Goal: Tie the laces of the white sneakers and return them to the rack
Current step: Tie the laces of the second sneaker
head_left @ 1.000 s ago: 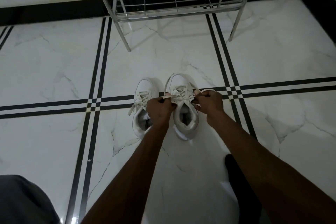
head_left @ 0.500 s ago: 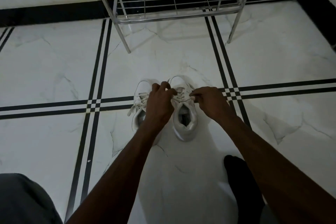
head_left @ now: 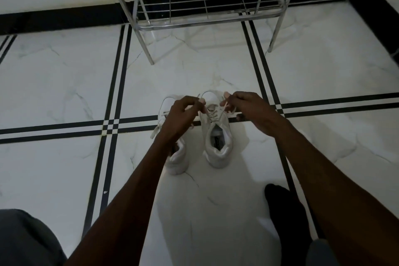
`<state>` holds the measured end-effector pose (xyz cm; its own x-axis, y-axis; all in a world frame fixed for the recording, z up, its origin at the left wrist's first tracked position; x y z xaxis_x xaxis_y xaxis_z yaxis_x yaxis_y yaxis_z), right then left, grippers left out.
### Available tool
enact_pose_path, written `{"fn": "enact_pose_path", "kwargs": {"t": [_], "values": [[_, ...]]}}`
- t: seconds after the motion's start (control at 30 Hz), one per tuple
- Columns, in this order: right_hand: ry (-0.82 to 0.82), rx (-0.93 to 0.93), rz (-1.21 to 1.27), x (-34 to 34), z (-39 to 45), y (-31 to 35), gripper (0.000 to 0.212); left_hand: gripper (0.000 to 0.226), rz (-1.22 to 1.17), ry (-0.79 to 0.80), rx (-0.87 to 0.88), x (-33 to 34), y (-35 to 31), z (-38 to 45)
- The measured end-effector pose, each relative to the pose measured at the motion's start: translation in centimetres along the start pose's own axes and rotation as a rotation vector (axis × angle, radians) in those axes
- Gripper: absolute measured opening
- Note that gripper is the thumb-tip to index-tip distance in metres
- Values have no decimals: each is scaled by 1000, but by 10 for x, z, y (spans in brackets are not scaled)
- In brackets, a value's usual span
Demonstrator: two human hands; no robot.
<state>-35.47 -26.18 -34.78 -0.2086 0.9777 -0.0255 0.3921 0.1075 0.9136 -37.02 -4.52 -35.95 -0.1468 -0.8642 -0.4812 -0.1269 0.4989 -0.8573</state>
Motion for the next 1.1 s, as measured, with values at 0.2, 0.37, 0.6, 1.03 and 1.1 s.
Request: {"fn": "enact_pose_path", "kwargs": {"t": [0.2,0.37,0.6,1.03,1.1], "values": [[-27,30,383,18,9,-7,31,38,-330,39,-109,19,-4,12],[-47,-35,261,23,13,-17,26,34,-275,69,-69,29,1,12],[-145,-6,175,24,16,-15,30,30,-144,107,56,27,5,12],[-61,-89,43,27,14,-13,23,33,0,57,41,26,1,21],[-6,-108,54,26,12,-11,23,42,33,45,54,27,1,22]]}}
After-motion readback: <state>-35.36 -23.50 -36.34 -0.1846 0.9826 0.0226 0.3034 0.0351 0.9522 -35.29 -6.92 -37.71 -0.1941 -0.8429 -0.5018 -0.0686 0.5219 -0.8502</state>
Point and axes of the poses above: each hand's wrist, its own z-axis towards the middle knuckle, its own x-axis out of the palm, y = z × x, the point moved 1 cm from there along z, towards the middle knuckle, and after that the axes turned 9 degrees about z, right-handed, at the moved point
